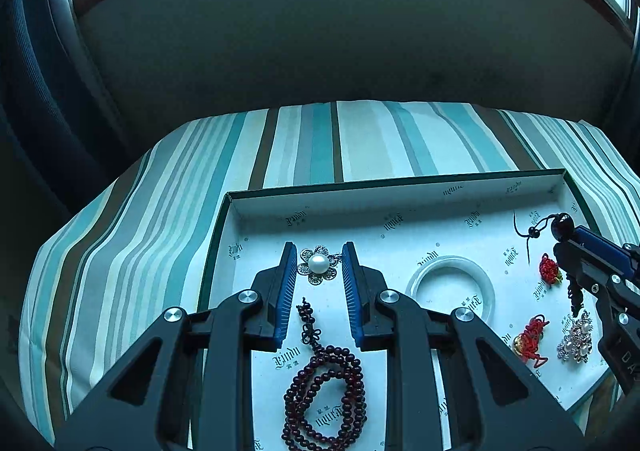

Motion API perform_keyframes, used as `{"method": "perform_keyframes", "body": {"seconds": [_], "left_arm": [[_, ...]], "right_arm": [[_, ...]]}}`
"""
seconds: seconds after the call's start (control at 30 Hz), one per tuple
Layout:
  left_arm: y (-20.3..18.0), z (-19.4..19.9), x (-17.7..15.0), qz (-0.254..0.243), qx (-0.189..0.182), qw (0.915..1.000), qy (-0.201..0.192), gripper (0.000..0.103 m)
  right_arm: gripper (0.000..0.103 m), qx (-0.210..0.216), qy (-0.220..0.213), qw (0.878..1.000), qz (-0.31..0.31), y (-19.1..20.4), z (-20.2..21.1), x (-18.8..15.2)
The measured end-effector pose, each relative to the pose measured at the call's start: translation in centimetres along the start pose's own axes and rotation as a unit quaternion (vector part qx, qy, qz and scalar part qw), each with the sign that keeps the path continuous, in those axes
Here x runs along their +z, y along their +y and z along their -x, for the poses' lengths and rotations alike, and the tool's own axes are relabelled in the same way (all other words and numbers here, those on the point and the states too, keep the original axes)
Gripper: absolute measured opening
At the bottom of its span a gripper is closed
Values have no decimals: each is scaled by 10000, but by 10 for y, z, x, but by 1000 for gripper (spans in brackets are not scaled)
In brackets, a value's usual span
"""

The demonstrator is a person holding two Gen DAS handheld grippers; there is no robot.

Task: Organize jewelry
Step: 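Carry the brooch and cord into the tray and open both tools, then raise both open tools out of the tray toward the remaining jewelry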

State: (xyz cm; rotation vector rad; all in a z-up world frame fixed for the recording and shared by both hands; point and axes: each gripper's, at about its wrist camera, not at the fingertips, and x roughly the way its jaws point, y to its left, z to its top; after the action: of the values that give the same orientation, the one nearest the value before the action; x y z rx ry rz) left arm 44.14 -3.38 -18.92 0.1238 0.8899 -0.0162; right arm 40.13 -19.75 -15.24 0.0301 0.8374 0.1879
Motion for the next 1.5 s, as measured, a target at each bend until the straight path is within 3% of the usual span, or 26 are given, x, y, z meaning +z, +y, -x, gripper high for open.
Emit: {"method": "perform_keyframes", "body": {"seconds": [0.4,0.53,0.63,0.73,0.8,0.87,1.17,1.5], "left_arm": [[-7,-30,1,-195,91,9992,346,24],[-7,-33,1,-190,125,9991,356,35],[-8,-34,0,-194,115,9991,365,45],[-6,-30,1,-125,103,9995,277,55],[-4,-27,0,-76,105,9997,212,57],[-3,-21,-1,-29,129,9998,142,63],[2,32,-13,-20,94,9996,-282,68],[13,92,-76,-104,169,9993,-318,68]], "right_arm": [[16,-167,405,9990,-105,-3,-35,-5],[19,-155,448,9988,-99,-4,-36,-6],[43,-172,397,9990,-113,-4,-34,-5],[44,-227,293,9993,-41,-2,-29,-5],[44,-241,218,9995,-26,-1,-23,-4],[44,-241,132,9996,-13,1,-15,-3],[44,-174,-241,9995,86,17,38,-11],[44,-69,-223,9994,248,44,96,-63]]}}
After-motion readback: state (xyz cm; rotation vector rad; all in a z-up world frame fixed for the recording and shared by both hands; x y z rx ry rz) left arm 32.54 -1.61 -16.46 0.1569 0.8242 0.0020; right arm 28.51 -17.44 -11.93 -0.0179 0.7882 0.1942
